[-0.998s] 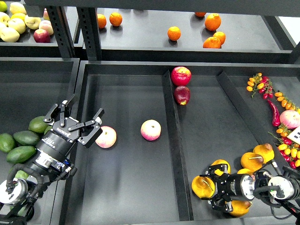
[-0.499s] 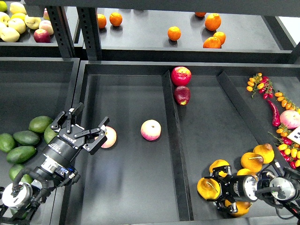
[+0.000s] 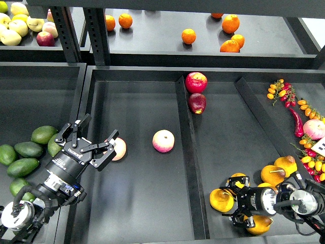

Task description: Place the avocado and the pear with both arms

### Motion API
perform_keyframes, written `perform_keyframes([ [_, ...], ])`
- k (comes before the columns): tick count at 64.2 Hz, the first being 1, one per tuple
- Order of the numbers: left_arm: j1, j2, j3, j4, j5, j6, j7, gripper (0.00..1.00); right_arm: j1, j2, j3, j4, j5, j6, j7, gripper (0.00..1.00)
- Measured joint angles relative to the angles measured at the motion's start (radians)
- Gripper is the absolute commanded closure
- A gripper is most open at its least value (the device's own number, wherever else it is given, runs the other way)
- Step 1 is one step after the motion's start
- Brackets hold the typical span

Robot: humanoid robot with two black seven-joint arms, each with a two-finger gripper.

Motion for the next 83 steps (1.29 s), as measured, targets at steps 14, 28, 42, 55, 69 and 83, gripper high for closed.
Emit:
perform_keyframes([
  [14,0.006,0.000,0.000,-0.001,0.000,0.000,0.000,0.01,0.014,0.006,0.021,0.034,0.005,-0.071,0.000,0.02],
  [28,0.007,0.000,0.000,-0.001,0.000,0.000,0.000,0.01,0.017,0.081,0.165,0.059,0.008,-0.135,0.000,0.02],
  [42,0.016,0.006,-0.014,-0.001,0.000,0.000,0.000,0.01,0.027,0.247,0.385,0.098,0.007,-0.252,-0.001,0.02],
  [55,0.016,0.010,-0.043,-0.004,0.000,0.000,0.000,0.00,0.028,0.343,0.525,0.128,0.006,-0.286,-0.001,0.02],
  [69,-0.015,0.006,-0.118,0.006,0.001,0.000,0.000,0.01,0.008,0.443,0.712,0.132,0.006,-0.288,0.000,0.01],
  [83,-0.039,0.006,-0.147,-0.012,0.000,0.000,-0.001,0.01,-0.033,0.512,0.941,0.124,0.006,-0.280,0.000,0.01],
])
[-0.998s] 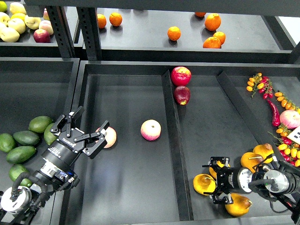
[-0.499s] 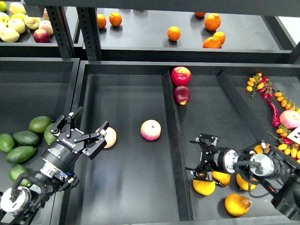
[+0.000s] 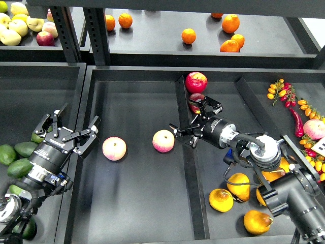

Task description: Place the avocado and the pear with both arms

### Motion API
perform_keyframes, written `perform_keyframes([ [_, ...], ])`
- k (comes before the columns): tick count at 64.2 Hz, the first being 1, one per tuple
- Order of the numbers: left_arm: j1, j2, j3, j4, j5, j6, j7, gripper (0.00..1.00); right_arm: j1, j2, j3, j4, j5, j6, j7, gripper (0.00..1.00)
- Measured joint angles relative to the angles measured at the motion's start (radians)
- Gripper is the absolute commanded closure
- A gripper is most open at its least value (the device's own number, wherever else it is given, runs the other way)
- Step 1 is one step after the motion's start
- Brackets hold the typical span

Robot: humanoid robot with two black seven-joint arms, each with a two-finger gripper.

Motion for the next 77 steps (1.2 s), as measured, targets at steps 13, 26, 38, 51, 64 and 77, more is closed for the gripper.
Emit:
perform_keyframes([
  [13,-0.058,0.003,-0.076,-0.005,0.000,0.000,-0.021,0.01,-0.015,0.002,0.191,0.003,0.003,0.012,0.000,0.00],
  [26,-0.073,-0.002,-0.103,0.015,0.005,0.000,-0.075,0.01,-0.064,0.002,0.263,0.006,0.030,0.114,0.000,0.00],
  [38,-0.070,-0.026,-0.104,0.038,0.005,0.000,-0.083,0.01,-0.109,0.002,0.273,-0.004,0.042,0.211,0.000,0.00],
  [51,-0.033,-0.039,-0.096,0.038,0.004,0.000,-0.084,0.01,-0.197,0.002,0.263,-0.005,0.042,0.342,0.000,0.00],
  [64,0.010,-0.040,-0.078,0.030,0.005,0.000,-0.086,0.01,-0.266,0.002,0.212,-0.005,0.052,0.438,0.024,0.00],
  [77,0.051,-0.040,-0.029,0.019,0.041,0.000,-0.126,0.01,-0.324,0.002,0.201,0.000,0.176,0.468,0.105,0.00],
])
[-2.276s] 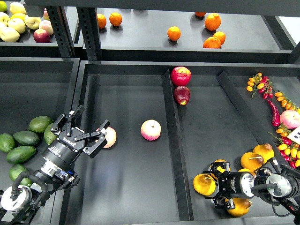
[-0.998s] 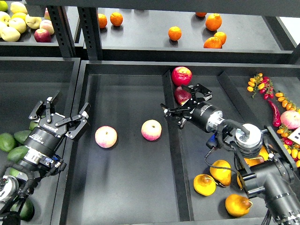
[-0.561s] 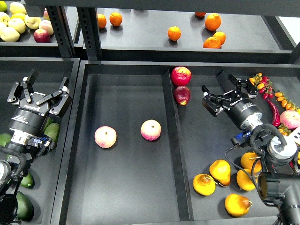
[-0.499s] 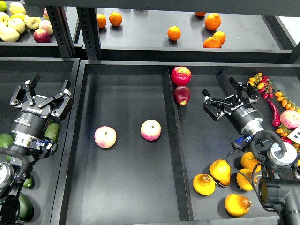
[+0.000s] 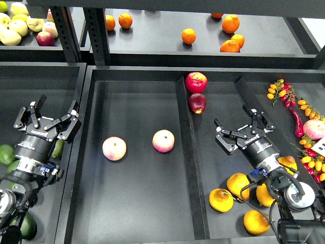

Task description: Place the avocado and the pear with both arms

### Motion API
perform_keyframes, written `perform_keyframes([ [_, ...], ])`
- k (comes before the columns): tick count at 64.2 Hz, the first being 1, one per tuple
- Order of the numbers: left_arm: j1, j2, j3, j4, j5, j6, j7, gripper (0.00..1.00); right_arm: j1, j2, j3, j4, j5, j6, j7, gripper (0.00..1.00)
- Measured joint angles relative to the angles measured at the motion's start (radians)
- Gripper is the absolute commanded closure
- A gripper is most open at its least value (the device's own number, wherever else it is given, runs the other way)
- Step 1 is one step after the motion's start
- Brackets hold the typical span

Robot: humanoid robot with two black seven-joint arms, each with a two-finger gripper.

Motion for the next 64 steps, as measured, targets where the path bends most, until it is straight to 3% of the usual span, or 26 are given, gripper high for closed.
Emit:
perform_keyframes([
  [9,0.035,0.000,0.002,-0.003,0.022,0.000,-0.022,0.01,-0.066,0.000,-0.033,0.006,0.064,0.079,0.004,0.00],
  [30,0.152,0.000,0.004,-0.006,0.025,0.000,-0.025,0.01,-0.244,0.000,-0.173,0.026,0.073,0.191,0.007,0.00],
  [44,0.179,0.000,0.015,-0.007,0.025,0.000,-0.024,0.01,-0.259,0.000,-0.170,0.046,0.081,0.189,0.005,0.00],
  [56,0.168,0.000,0.021,-0.016,0.025,0.000,-0.024,0.01,-0.257,0.000,-0.172,0.123,0.120,0.063,0.014,0.00],
  [64,0.156,0.000,0.021,-0.041,0.027,0.000,-0.024,0.01,-0.246,0.000,-0.173,0.177,0.132,0.034,0.026,0.00],
])
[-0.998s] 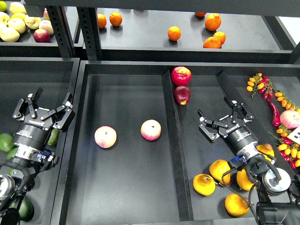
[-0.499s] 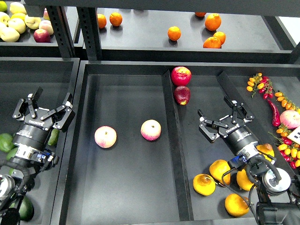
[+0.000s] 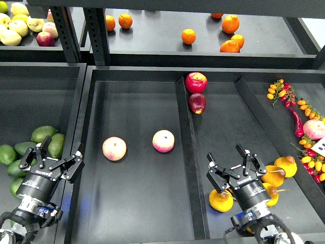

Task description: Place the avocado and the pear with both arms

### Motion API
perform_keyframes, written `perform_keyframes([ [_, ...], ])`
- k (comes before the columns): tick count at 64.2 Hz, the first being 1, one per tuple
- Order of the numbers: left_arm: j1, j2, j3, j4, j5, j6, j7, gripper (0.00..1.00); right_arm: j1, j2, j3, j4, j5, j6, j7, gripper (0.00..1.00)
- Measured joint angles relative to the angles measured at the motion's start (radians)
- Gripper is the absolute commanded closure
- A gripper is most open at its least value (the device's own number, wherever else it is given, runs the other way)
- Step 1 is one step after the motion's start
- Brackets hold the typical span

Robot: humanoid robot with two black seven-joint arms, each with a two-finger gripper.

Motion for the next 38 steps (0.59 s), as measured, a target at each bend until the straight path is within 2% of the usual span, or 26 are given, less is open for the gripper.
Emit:
perform_keyframes([
  [14,-0.044,0.000,-0.012,-0.079,0.071,0.000,-0.006,0.01,0.064,0.000,0.000,0.046,0.003,-0.012,0.010,0.00],
  [23,-0.069,0.000,-0.014,-0.133,0.085,0.000,-0.040,0.01,0.096,0.000,-0.009,0.050,0.009,-0.030,0.011,0.00],
  [38,-0.061,0.000,-0.001,-0.141,0.098,0.000,-0.075,0.01,0.099,0.000,-0.026,0.046,0.010,-0.032,0.011,0.00],
])
